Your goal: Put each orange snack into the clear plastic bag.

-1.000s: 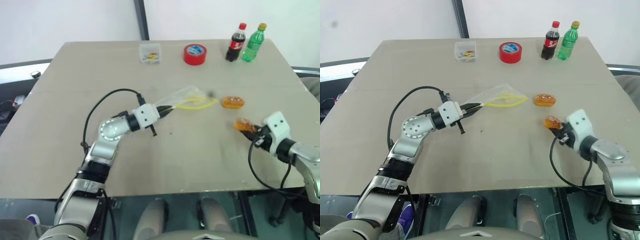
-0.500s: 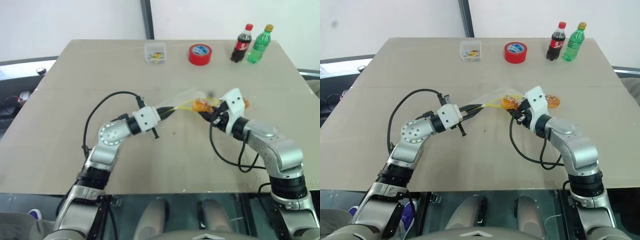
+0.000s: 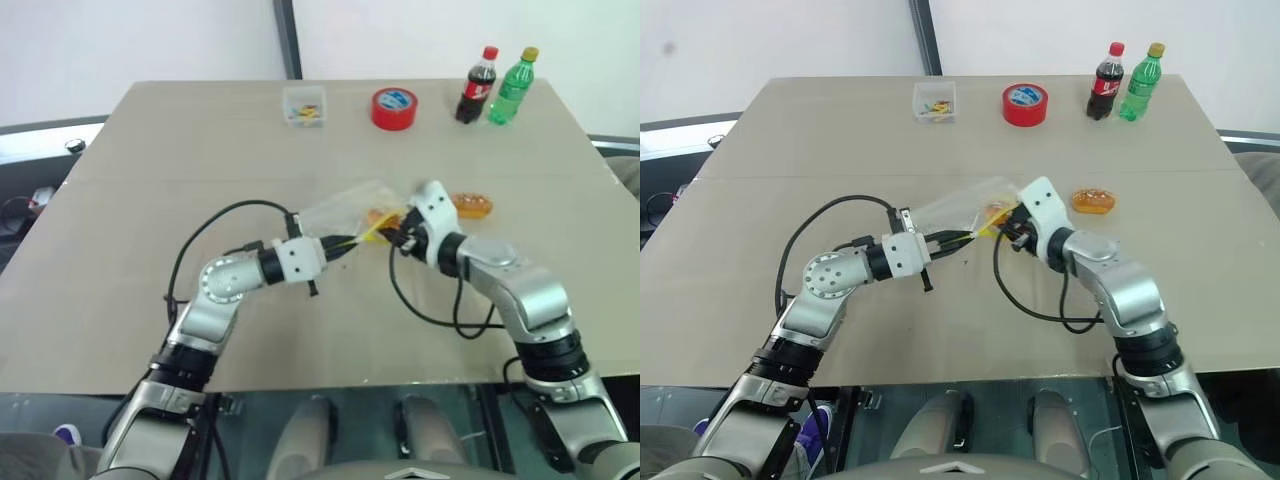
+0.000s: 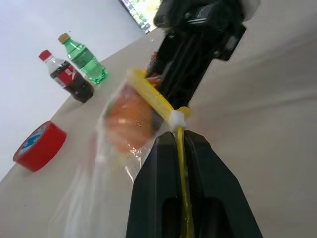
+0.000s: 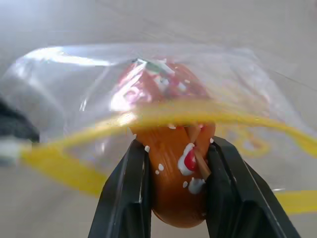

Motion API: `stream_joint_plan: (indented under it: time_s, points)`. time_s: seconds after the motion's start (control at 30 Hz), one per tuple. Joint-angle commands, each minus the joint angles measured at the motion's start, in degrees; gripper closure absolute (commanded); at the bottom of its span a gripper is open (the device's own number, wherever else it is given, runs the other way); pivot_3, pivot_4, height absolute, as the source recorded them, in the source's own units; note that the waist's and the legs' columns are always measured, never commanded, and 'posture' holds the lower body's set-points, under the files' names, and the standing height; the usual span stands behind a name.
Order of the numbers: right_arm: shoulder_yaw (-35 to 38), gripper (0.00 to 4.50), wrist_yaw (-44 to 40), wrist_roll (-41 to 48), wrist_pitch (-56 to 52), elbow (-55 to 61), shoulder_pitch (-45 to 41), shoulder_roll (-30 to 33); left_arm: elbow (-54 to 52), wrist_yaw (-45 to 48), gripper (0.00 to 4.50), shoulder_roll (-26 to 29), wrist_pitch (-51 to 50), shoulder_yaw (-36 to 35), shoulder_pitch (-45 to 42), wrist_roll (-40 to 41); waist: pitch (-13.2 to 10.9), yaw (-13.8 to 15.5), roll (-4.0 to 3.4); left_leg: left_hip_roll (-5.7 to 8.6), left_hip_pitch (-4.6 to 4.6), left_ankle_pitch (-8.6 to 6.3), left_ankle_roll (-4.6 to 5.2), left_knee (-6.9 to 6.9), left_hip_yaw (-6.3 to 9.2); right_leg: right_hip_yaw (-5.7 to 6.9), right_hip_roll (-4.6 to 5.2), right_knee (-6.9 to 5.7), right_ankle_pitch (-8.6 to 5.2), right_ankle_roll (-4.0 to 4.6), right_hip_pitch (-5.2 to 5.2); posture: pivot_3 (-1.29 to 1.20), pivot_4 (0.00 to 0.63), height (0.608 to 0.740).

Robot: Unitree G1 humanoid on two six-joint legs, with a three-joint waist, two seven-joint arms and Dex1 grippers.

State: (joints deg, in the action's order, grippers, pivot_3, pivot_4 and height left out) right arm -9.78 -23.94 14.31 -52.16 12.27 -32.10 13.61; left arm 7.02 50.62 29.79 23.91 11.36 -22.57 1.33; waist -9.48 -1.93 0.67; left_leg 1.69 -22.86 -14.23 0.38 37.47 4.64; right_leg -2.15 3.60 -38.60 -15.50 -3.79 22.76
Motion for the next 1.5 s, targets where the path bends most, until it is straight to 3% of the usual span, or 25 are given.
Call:
stream_joint_plan:
  time_s: [0.03, 0.1, 0.2, 0.33, 0.63, 0.7, 0.8, 0.97, 1.23, 1.5]
  points:
    - [2.05, 3.19, 1.33, 0.49, 0.75, -2.11, -2.00, -1.60, -1.47, 0.15, 4.50, 0.65, 1.92, -0.75, 0.03, 0.70, 0.00, 0.07, 0.00, -0.01, 0.00, 0.00, 0.00, 0.00, 0.01, 0.01, 0.00, 0.00, 0.00, 0.00, 0.00, 0.00, 0.150, 0.740]
    - [1.10, 3.19, 1.01, -0.74, 3.09, -4.54, -2.37, -1.38, -1.28, 0.03, 4.50, 0.64, 2.00, -0.90, 0.01, 0.80, 0.00, 0.04, 0.00, 0.01, 0.00, 0.00, 0.00, 0.00, 0.02, 0.02, 0.00, 0.00, 0.00, 0.00, 0.00, 0.00, 0.150, 0.740]
    - [-0.21, 2.36, 1.05, -2.78, 7.34, -6.22, -2.27, -1.21, -1.11, -1.08, 4.50, 0.17, 0.82, -1.74, 0.55, 1.38, -0.01, -0.16, -0.01, 0.01, 0.00, 0.00, 0.00, 0.00, 0.01, 0.02, 0.00, 0.00, 0.00, 0.00, 0.00, 0.00, 0.150, 0.740]
    - [1.45, 0.35, 1.21, -3.12, 8.72, -1.67, -0.50, 0.10, 0.33, -3.08, 4.50, 0.36, -0.74, -3.18, 0.92, 1.24, -0.01, -0.39, -0.02, 0.00, 0.00, 0.00, 0.00, -0.02, 0.01, 0.01, -0.01, -0.03, 0.00, 0.00, 0.04, 0.00, 0.150, 0.740]
    - [11.57, 0.35, -6.86, 6.58, 7.27, 13.10, 8.45, 10.11, 4.22, -8.75, 4.50, -0.44, -4.98, -6.55, -1.48, 0.65, -0.01, -0.22, -0.02, 0.00, -0.01, 0.00, 0.01, -0.02, 0.03, 0.03, 0.00, 0.01, 0.00, -0.01, 0.00, 0.00, 0.150, 0.740]
    - [12.81, 0.35, -5.08, 2.87, 11.74, 9.23, 7.27, 12.46, 4.60, -9.13, 4.50, -0.64, -5.75, -6.91, -2.05, 1.17, -0.01, -0.36, -0.02, 0.00, 0.02, 0.00, 0.01, -0.01, -0.01, 0.01, -0.01, -0.03, 0.00, -0.01, 0.00, 0.00, 0.150, 0.740]
    - [7.24, 0.35, -3.49, -9.33, 23.41, -2.92, 5.30, 19.91, 3.87, -9.43, 4.50, -0.95, -7.38, -7.62, -2.61, 2.49, -0.01, -0.30, -0.01, 0.04, 0.07, 0.00, 0.01, 0.02, -0.07, -0.03, 0.00, -0.09, 0.00, -0.01, -0.01, 0.00, 0.150, 0.740]
    - [0.94, 0.35, -7.12, -17.66, 39.84, -21.45, 1.10, 23.40, 3.29, -9.66, 4.50, -1.06, -6.81, -7.98, -2.69, 1.93, -0.02, -0.64, -0.01, -0.01, 0.09, 0.00, 0.00, -0.05, -0.17, -0.11, -0.04, -0.06, 0.00, -0.01, 0.03, 0.00, 0.150, 0.740]
    - [1.75, 0.35, -11.18, -18.03, 50.29, -44.02, -9.30, 22.64, -1.44, -9.97, 4.50, -1.01, -9.54, -8.20, -0.22, 2.35, -0.04, -0.42, 0.00, -0.04, 0.08, 0.00, 0.01, -0.05, -0.24, -0.21, -0.01, -0.03, 0.00, 0.00, 0.05, 0.00, 0.150, 0.740]
    - [1.37, 0.35, -12.93, -19.03, 54.20, -55.76, -14.13, 20.81, -4.80, -10.19, 4.50, -0.56, -11.68, -8.13, 1.53, 1.90, -0.04, -0.42, 0.00, -0.09, 0.03, 0.00, 0.01, -0.08, -0.25, -0.22, 0.01, 0.07, 0.00, 0.00, 0.05, 0.00, 0.150, 0.740]
